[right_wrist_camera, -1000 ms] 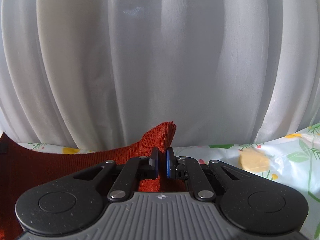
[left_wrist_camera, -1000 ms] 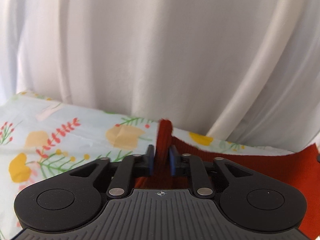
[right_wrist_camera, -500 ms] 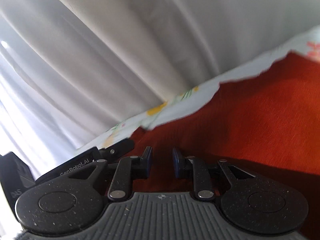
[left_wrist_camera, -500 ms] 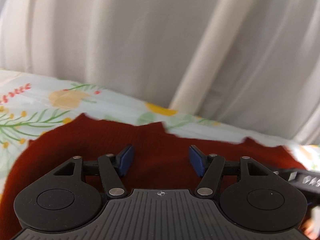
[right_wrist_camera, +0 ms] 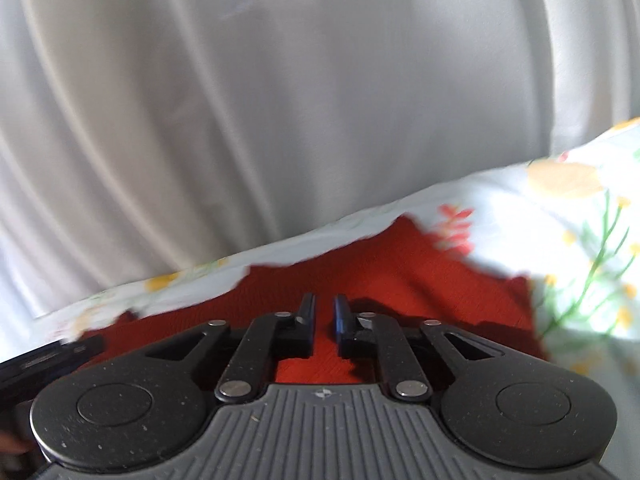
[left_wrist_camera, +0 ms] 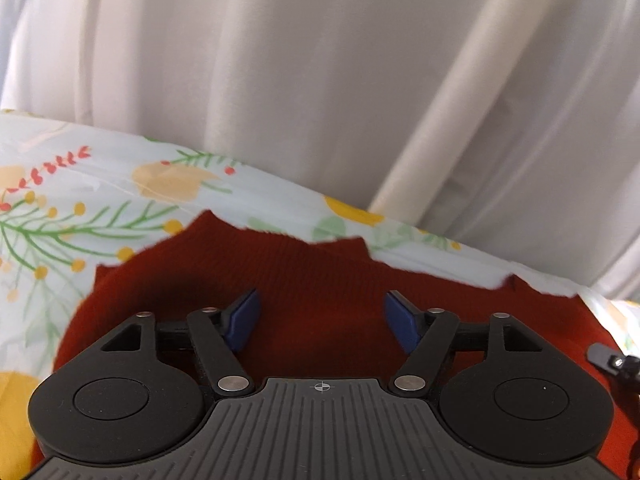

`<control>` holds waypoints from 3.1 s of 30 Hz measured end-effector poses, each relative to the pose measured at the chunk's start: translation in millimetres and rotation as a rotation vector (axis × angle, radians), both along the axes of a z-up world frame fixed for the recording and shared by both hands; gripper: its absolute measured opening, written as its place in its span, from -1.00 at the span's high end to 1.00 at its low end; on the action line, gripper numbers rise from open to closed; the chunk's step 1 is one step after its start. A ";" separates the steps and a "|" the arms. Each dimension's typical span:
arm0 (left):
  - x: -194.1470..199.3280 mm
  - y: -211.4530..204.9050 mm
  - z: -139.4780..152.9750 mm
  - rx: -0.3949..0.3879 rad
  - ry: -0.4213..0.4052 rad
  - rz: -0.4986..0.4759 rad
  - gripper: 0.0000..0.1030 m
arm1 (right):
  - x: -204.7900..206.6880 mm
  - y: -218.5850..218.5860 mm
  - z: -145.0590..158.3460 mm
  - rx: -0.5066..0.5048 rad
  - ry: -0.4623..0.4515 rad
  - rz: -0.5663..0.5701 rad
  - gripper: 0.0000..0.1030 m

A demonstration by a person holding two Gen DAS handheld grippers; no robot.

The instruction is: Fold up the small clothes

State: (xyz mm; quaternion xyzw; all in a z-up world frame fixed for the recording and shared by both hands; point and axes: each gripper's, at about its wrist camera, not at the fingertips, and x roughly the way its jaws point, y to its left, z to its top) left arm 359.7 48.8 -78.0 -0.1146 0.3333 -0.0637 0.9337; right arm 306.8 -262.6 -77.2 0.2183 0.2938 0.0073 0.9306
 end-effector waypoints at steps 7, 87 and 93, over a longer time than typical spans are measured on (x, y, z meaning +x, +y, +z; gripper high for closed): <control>-3.4 -9.1 -3.7 0.105 -0.008 -0.017 -0.53 | -40.4 -8.4 -3.9 -0.159 -0.032 0.004 0.93; -79.8 138.6 -8.5 -0.592 0.176 0.222 0.74 | -65.5 186.5 17.5 -0.065 0.048 0.435 0.91; -81.2 122.9 19.1 -0.580 0.132 0.178 0.74 | -86.0 137.2 23.8 -0.006 0.024 0.307 0.91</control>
